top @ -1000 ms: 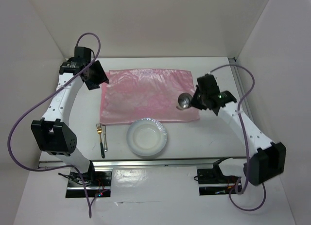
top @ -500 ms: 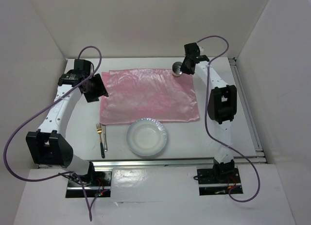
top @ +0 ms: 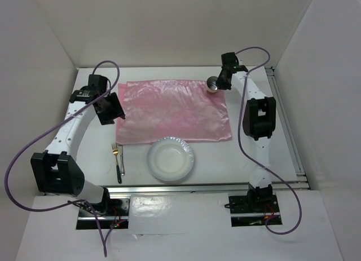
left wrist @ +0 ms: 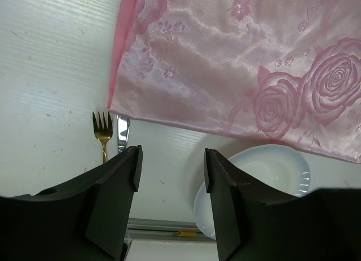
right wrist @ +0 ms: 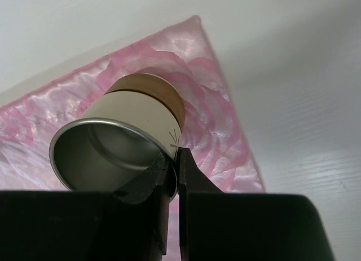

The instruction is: Set the dinner table for one person

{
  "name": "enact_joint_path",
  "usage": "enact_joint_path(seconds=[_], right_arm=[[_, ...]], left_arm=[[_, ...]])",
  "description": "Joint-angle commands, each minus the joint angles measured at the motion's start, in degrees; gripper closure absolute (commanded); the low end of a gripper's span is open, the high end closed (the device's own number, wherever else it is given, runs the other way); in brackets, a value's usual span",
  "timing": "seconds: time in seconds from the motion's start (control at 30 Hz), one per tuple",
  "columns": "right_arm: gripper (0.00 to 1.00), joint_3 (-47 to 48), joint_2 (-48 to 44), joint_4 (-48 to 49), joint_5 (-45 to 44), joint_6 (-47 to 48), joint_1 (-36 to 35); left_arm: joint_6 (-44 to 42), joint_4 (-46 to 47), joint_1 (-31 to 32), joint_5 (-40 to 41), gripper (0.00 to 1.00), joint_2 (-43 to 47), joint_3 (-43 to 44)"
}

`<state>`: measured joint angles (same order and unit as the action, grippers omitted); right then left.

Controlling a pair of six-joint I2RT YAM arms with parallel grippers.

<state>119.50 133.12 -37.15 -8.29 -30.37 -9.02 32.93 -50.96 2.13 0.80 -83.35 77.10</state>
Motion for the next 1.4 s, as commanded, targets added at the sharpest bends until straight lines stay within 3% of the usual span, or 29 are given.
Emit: enact_joint_path(seconds=[0.0, 0.13, 0.23, 0.3, 0.37, 0.43, 0.57, 0.67, 0.77, 0.87, 1.03, 1.17, 1.27, 1.37], right_arm=[[1.0, 0.63, -0.06, -0.2, 1.53, -0.13, 1.19], [0.94, 1.96, 1.35, -0.82, 2.92, -0.13, 1.8], [0.66, 2.49, 1.35, -0.21, 4.33, 0.39, 1.81], [0.29, 2.49, 0.57, -0.21, 4.34, 0.4, 1.81], [0.15, 2.49, -1.45, 0.5, 4.34, 1.01, 1.81], [0.08, 2.49, -3.82, 0.5, 4.34, 1.63, 1.81], [0.02, 1.96, -9.88, 0.5, 3.82, 2.86, 1.81], [0.02, -6.18, -19.68, 2.06, 2.5, 3.39, 1.81], [0.02, -22.6, -33.03, 9.0, 4.07, 4.08, -0.99], [0.02, -38.34, -44.12, 12.0, 7.56, 4.09, -8.11], [0.02, -66.52, -55.5, 18.32, 17.24, -0.39, -19.52], [0.02, -73.18, -57.97, 19.49, 19.73, -0.92, -27.27], [0.02, -76.08, -60.16, 18.25, 20.24, -0.92, -27.99], [0.04, -79.77, -61.75, 22.98, 24.1, -2.58, -27.99]], left_arm=[[-1.37, 0.16, -0.02, 0.52, 0.36, 1.61, 1.29], [-1.37, -0.37, -0.02, 0.52, 0.37, 1.61, 1.3], [-1.9, -0.37, -0.02, 0.52, 0.37, 1.61, 1.3], [-1.9, -0.9, -0.02, 1.05, 0.37, 2.14, 1.3], [-2.42, -0.9, -0.02, 0.26, 0.37, 2.75, 0.25], [-2.43, -0.28, -0.02, -0.35, 0.37, 3.45, 0.24], [-2.95, -0.28, -0.02, -0.36, 0.37, 4.07, 0.94], [-2.96, -1.77, -0.02, 2.01, 0.37, 4.07, 2.34], [-4.8, -0.12, -0.02, 0.7, 0.37, 4.86, 3.58], [-6.12, 4.62, -0.02, -1.5, 0.36, 6.8, 1.91], [-6.12, 3.06, -0.02, -3.95, 0.36, 5.48, 5.52], [-5.6, 3.06, -0.64, -7.29, 0.37, 5.48, 5.52], [-5.07, 4.37, -0.64, -9.06, 0.37, 6.01, 4.29], [-4.54, 4.38, -0.64, -9.59, 0.37, 6.01, 3.76]])
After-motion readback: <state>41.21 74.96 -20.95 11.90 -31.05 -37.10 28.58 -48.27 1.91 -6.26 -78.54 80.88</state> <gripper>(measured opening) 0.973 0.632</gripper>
